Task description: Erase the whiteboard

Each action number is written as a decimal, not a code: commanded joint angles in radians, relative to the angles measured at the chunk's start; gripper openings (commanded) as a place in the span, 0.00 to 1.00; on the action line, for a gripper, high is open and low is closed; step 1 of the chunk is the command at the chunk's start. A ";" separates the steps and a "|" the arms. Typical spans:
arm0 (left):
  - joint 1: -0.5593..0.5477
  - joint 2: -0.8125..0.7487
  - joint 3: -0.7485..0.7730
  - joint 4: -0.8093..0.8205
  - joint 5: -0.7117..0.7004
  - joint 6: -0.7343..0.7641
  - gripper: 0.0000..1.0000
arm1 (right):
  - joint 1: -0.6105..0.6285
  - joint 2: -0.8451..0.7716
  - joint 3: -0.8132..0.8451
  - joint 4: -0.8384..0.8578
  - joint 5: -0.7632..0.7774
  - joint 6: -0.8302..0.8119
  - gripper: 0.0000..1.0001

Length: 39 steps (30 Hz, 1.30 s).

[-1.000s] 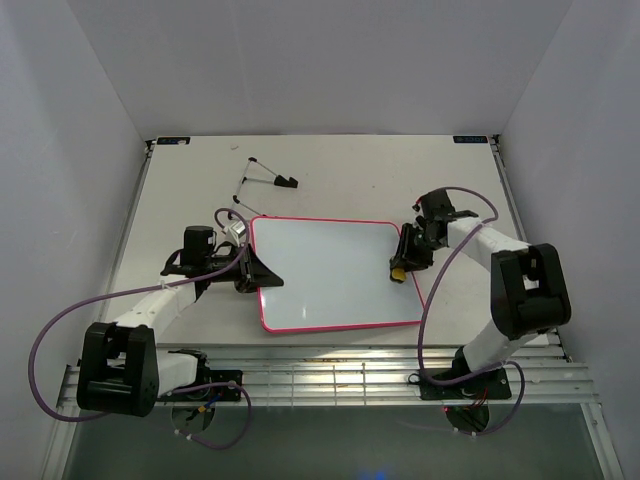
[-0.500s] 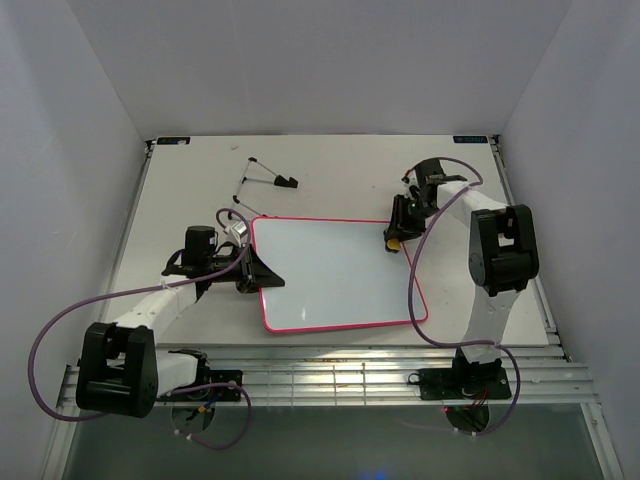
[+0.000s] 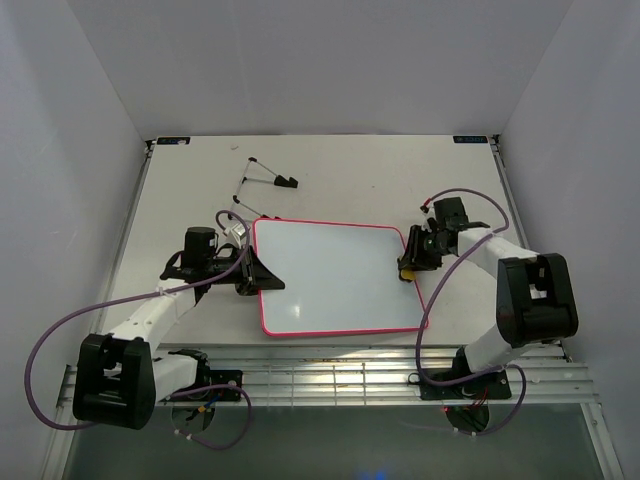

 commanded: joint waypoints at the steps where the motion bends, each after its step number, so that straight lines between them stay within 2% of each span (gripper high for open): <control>1: -0.001 -0.028 0.001 0.098 -0.131 0.068 0.00 | 0.023 -0.043 -0.106 -0.149 0.037 0.011 0.17; 5: 0.002 -0.031 0.006 0.090 -0.127 0.080 0.00 | -0.016 -0.129 -0.097 -0.164 0.066 0.028 0.17; 8: 0.002 -0.046 0.003 0.089 -0.124 0.086 0.00 | -0.063 -0.113 -0.024 -0.163 0.022 0.003 0.17; 13: 0.002 -0.044 -0.011 0.101 -0.092 0.086 0.00 | -0.032 0.036 0.145 -0.100 -0.124 0.000 0.16; 19: 0.002 -0.012 -0.003 0.087 -0.058 0.106 0.00 | 0.046 0.218 0.294 -0.088 -0.112 -0.005 0.15; 22: 0.002 -0.005 -0.002 0.081 -0.053 0.112 0.00 | 0.046 0.295 0.345 -0.106 -0.066 -0.011 0.15; 31: 0.000 -0.018 0.005 0.037 -0.064 0.123 0.00 | -0.024 0.498 0.651 -0.253 0.040 -0.017 0.14; 35: 0.000 -0.043 0.006 0.020 -0.096 0.121 0.00 | -0.040 0.449 0.745 -0.312 0.071 -0.040 0.14; 39: 0.002 -0.075 0.021 0.014 -0.118 0.112 0.00 | -0.113 0.337 0.722 -0.315 0.126 -0.043 0.14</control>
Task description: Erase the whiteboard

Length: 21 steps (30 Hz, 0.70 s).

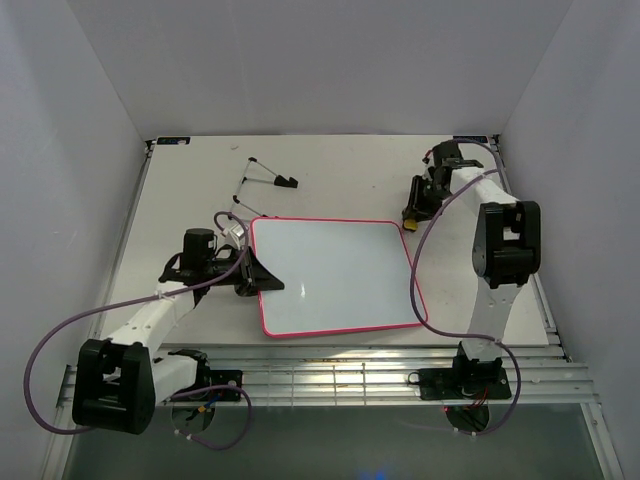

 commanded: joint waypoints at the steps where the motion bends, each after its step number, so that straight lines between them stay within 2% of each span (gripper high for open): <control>1: -0.005 -0.066 0.038 0.021 -0.110 0.095 0.00 | -0.064 -0.140 -0.014 -0.040 0.075 -0.026 0.15; 3: -0.007 -0.105 0.053 0.020 -0.116 0.092 0.00 | -0.080 -0.193 -0.058 -0.059 0.162 -0.033 0.15; 7: -0.005 -0.171 0.082 0.055 -0.101 0.068 0.00 | -0.081 -0.281 -0.215 -0.004 0.236 -0.030 0.16; 12: -0.005 -0.267 0.142 0.128 -0.070 0.034 0.00 | -0.121 -0.262 -0.309 0.036 0.278 -0.009 0.19; 13: -0.005 -0.275 0.157 0.129 -0.062 0.031 0.00 | -0.123 -0.259 -0.318 0.048 0.270 0.000 0.21; 14: -0.005 -0.280 0.188 0.129 -0.059 0.031 0.00 | -0.123 -0.256 -0.324 0.062 0.267 0.003 0.28; 17: -0.005 -0.298 0.235 0.130 -0.065 0.011 0.00 | -0.123 -0.261 -0.353 0.091 0.248 0.016 0.40; 19: -0.007 -0.307 0.265 0.121 -0.077 0.006 0.00 | -0.123 -0.259 -0.365 0.096 0.244 0.017 0.43; 21: -0.005 -0.313 0.323 0.072 -0.134 0.040 0.00 | -0.124 -0.272 -0.376 0.104 0.232 0.022 0.50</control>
